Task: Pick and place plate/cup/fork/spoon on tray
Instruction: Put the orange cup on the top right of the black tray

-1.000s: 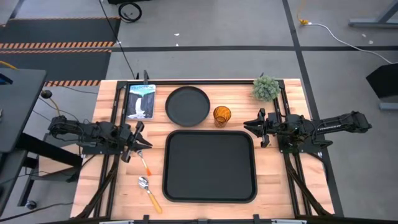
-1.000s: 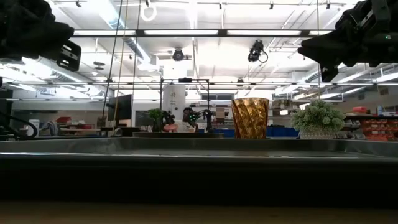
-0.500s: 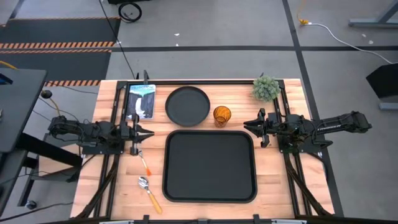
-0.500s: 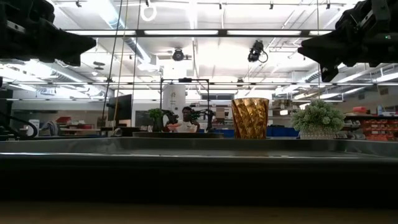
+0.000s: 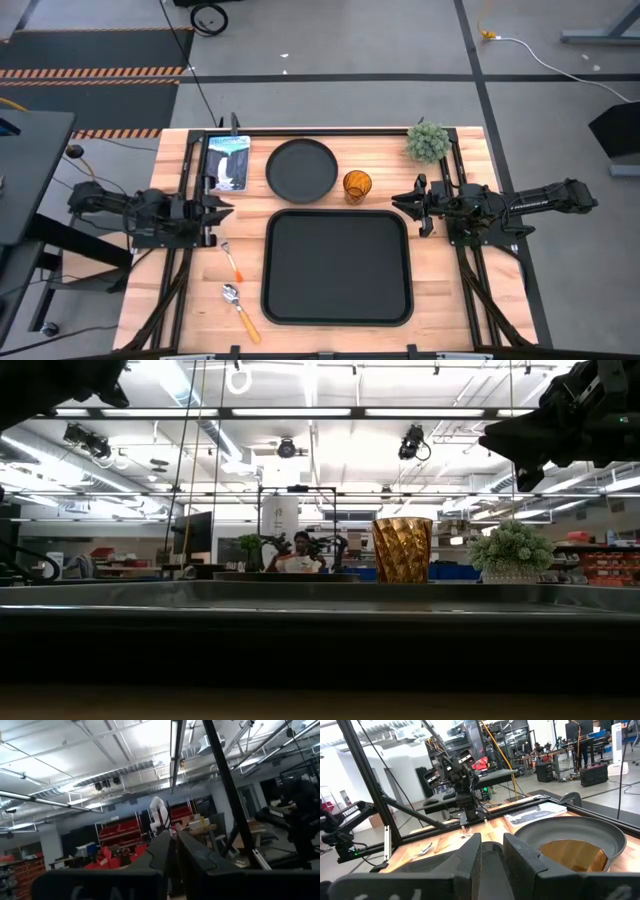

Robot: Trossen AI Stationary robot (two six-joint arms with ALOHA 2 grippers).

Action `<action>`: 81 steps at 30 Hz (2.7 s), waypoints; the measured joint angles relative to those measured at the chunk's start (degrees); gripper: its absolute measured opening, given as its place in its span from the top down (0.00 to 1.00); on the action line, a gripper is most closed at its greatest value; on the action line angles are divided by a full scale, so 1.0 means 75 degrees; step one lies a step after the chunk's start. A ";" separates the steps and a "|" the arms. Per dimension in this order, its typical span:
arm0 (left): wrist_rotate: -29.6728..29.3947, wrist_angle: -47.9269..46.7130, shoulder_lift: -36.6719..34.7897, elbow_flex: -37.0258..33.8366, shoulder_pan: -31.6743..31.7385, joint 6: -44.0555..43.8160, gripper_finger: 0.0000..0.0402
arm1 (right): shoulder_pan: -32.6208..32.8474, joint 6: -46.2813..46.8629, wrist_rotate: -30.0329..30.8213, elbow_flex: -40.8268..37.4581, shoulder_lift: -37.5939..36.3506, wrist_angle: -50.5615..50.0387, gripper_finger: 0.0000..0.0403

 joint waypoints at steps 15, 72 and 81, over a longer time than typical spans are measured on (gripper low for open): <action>-0.0090 0.1164 0.3336 0.0244 0.0791 -0.1218 0.90 | -0.0001 0.0003 0.0000 0.0000 -0.0003 0.0002 0.78; -0.0773 -0.1958 1.1157 0.6823 0.2914 -0.4482 0.90 | 0.0001 0.0000 0.0003 0.0000 0.0000 0.0004 0.78; -0.0553 -0.2794 1.1727 0.8111 0.3073 -0.4744 0.80 | 0.0001 0.0000 0.0017 0.0000 0.0012 0.0103 0.78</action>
